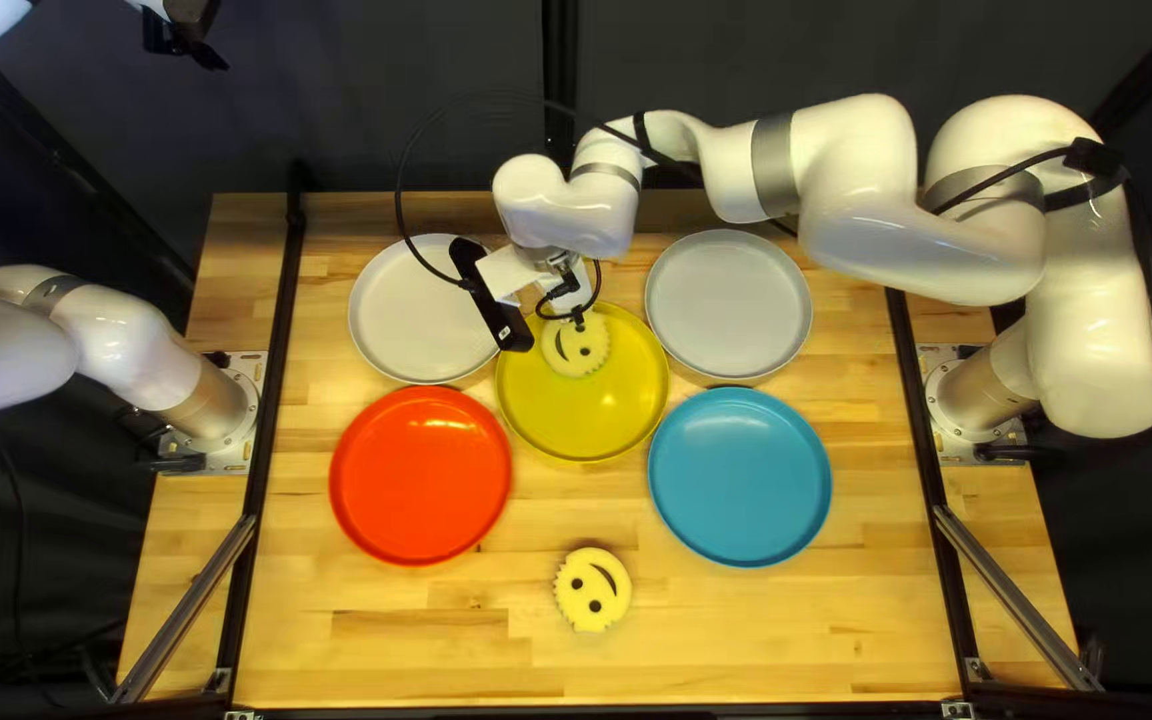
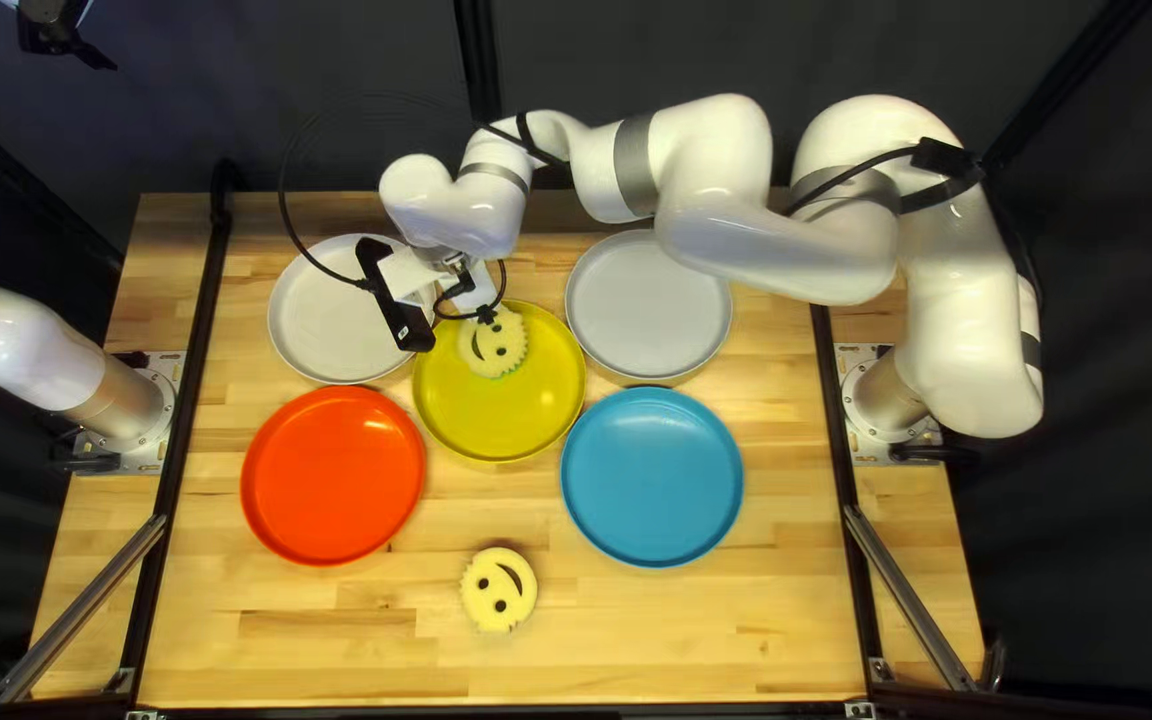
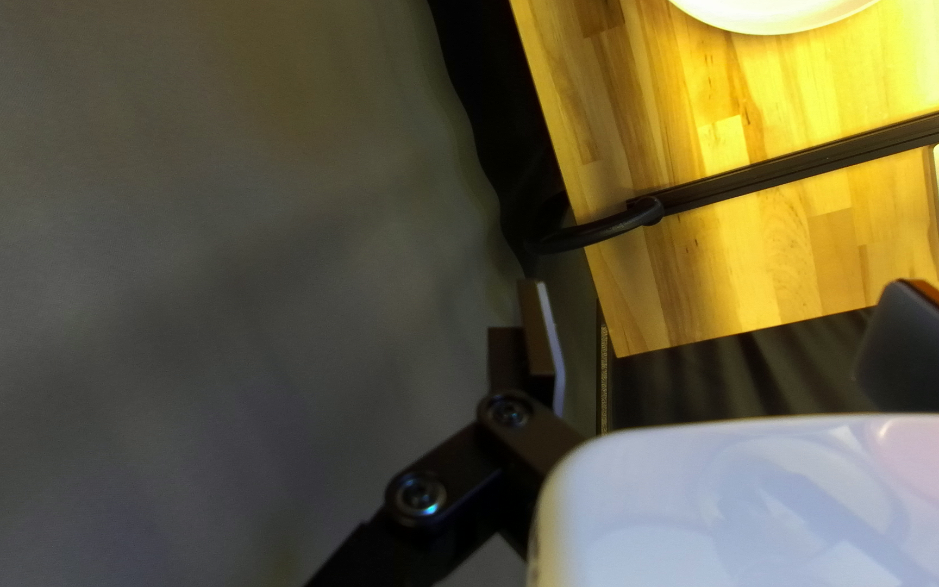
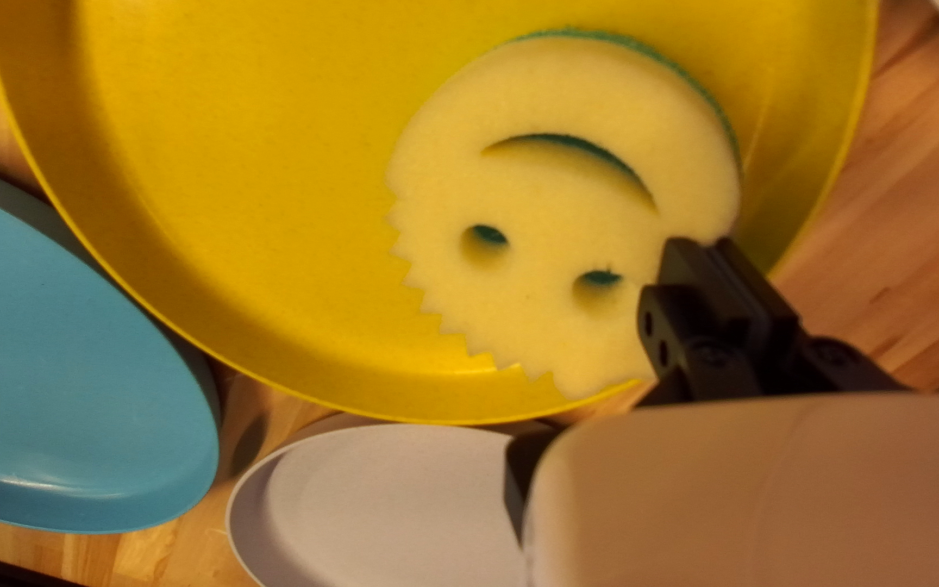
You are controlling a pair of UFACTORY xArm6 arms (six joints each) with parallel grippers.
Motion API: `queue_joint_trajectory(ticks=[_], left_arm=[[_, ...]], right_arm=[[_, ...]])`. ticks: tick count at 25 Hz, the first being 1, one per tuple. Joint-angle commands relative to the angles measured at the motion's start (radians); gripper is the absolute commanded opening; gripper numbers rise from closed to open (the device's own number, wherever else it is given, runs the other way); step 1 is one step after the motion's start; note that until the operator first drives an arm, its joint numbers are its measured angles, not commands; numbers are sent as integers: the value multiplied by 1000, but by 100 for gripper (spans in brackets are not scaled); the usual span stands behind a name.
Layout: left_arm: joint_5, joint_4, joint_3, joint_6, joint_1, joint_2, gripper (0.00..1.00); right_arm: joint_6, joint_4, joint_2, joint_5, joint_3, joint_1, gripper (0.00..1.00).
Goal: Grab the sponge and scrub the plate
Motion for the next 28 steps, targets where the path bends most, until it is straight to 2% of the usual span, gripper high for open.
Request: queue_joint_trajectory(ticks=[1,8,18,24,28], left_arm=[[0,0,0,0,0,0,100],[0,0,0,0,0,0,100],[0,0,0,0,0,0,100],[0,0,0,0,0,0,100],[0,0,0,0,0,0,100]], right_arm=[[25,-11,52,54,-87,10,0],[44,-6,86,77,-143,56,0],[100,-22,63,104,-145,146,0],[108,-34,53,99,-128,150,0],[88,-31,92,103,-167,127,0]])
